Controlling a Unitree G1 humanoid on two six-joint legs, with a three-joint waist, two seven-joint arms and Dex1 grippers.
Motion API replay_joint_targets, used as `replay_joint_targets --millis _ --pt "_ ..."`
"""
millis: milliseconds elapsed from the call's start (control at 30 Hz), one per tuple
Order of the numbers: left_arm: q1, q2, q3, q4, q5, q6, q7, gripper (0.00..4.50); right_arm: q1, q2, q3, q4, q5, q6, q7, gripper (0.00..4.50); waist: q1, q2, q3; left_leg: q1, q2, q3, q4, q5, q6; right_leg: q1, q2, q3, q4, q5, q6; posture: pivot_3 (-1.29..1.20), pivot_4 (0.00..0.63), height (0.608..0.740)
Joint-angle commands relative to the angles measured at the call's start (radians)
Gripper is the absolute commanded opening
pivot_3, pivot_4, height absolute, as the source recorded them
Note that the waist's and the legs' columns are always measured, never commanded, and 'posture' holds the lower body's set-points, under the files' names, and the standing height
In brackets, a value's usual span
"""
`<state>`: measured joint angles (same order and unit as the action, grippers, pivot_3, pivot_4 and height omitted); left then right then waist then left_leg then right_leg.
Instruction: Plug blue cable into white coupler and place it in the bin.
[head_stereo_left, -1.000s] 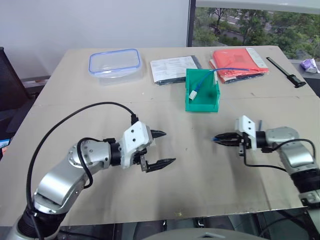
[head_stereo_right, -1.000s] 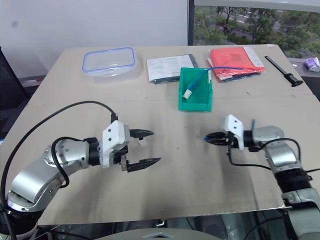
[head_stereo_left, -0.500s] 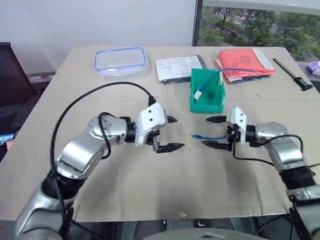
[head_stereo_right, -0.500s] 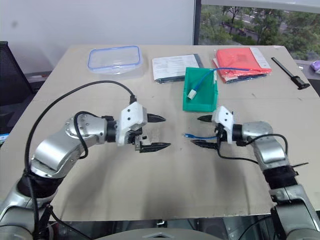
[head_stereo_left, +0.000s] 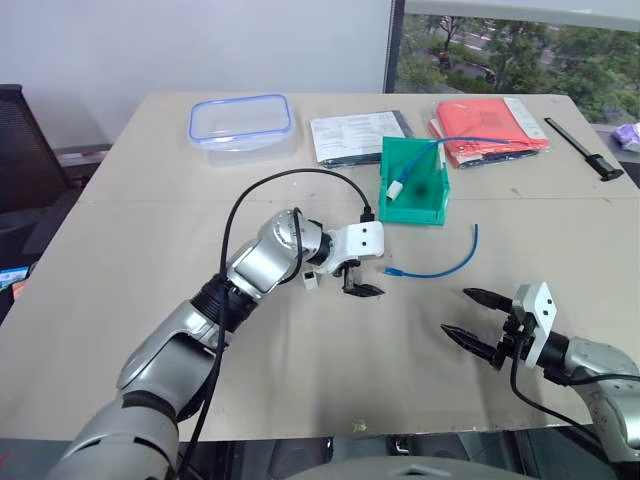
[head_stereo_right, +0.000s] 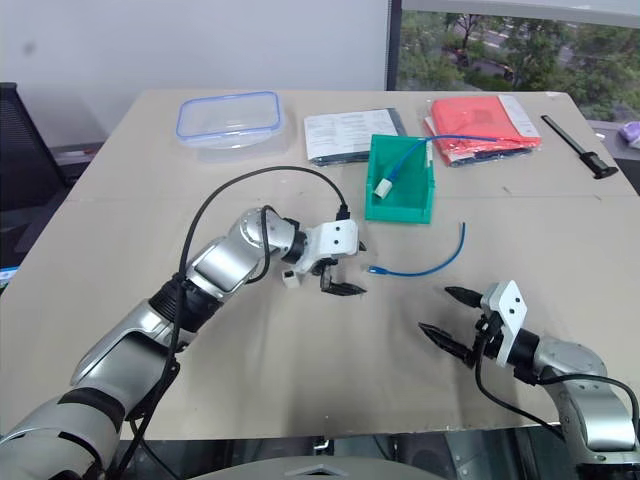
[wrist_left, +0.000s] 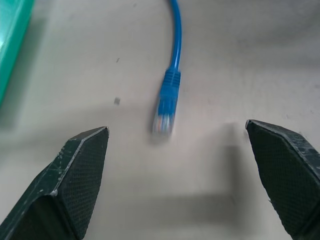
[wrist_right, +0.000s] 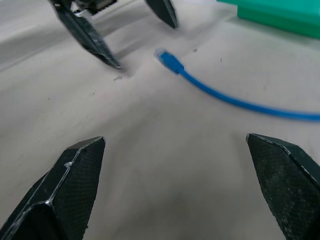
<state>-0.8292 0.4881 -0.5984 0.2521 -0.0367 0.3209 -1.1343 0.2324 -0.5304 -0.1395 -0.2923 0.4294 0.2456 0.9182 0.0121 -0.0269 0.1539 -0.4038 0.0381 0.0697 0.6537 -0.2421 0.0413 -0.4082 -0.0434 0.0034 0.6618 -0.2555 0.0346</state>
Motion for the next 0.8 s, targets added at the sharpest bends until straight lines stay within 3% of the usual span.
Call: replay_joint_targets --millis 33,167,233,333,500,667,800 --pt "-0.034 -0.033 0.006 0.084 0.034 -0.046 -0.040 4.50 0.024 0.009 -0.029 -0.061 0.020 -0.024 -0.033 4.47 -0.004 0.000 0.000 0.000 0.000 0.000 0.000 0.000 0.000 0.000 0.000 0.000 0.000 0.000 0.000 0.00 0.150 0.737" --pt "-0.055 -0.068 0.008 0.165 0.049 -0.081 -0.088 4.50 0.035 0.026 -0.037 -0.067 0.028 -0.056 -0.054 4.47 0.000 0.000 0.000 0.000 0.000 -0.001 0.000 0.000 0.000 0.000 0.000 -0.001 0.000 0.000 0.000 0.00 0.150 0.737" --pt "-0.064 -0.083 0.012 0.201 0.062 -0.104 -0.097 3.99 0.043 0.030 -0.038 -0.064 0.034 -0.076 -0.047 4.50 0.002 0.000 0.000 0.000 0.000 -0.001 0.000 0.000 0.000 0.000 0.000 -0.001 0.000 0.000 0.000 0.00 0.150 0.737" --pt "-0.072 -0.101 0.018 0.233 0.076 -0.128 -0.110 2.79 0.052 0.034 -0.038 -0.063 0.048 -0.104 -0.039 4.50 0.002 0.000 0.000 -0.001 0.000 -0.001 0.000 0.000 0.000 0.000 0.000 -0.001 0.000 0.000 0.000 0.00 0.150 0.737" --pt "-0.060 -0.113 0.032 0.225 0.084 -0.135 -0.141 0.31 0.048 0.035 -0.040 -0.058 0.067 -0.128 -0.032 4.50 0.000 0.000 0.000 0.000 0.000 -0.001 0.000 0.000 0.000 0.000 0.000 -0.001 0.000 0.000 0.000 0.00 0.150 0.737" --pt "-0.044 -0.119 0.060 0.193 0.055 -0.113 -0.178 0.01 0.045 0.033 -0.037 -0.049 0.078 -0.116 -0.036 4.50 0.001 0.000 0.000 -0.001 0.000 -0.002 0.000 0.000 0.000 0.000 0.000 -0.002 0.000 0.000 0.000 0.00 0.150 0.737" --pt "-0.020 -0.133 0.123 0.088 -0.057 0.025 -0.245 0.01 0.093 0.038 -0.021 -0.160 0.281 0.156 -0.129 4.50 0.000 0.000 0.000 -0.001 0.002 -0.003 0.000 0.000 0.000 0.000 0.000 -0.002 0.001 0.000 0.000 0.00 0.150 0.737"
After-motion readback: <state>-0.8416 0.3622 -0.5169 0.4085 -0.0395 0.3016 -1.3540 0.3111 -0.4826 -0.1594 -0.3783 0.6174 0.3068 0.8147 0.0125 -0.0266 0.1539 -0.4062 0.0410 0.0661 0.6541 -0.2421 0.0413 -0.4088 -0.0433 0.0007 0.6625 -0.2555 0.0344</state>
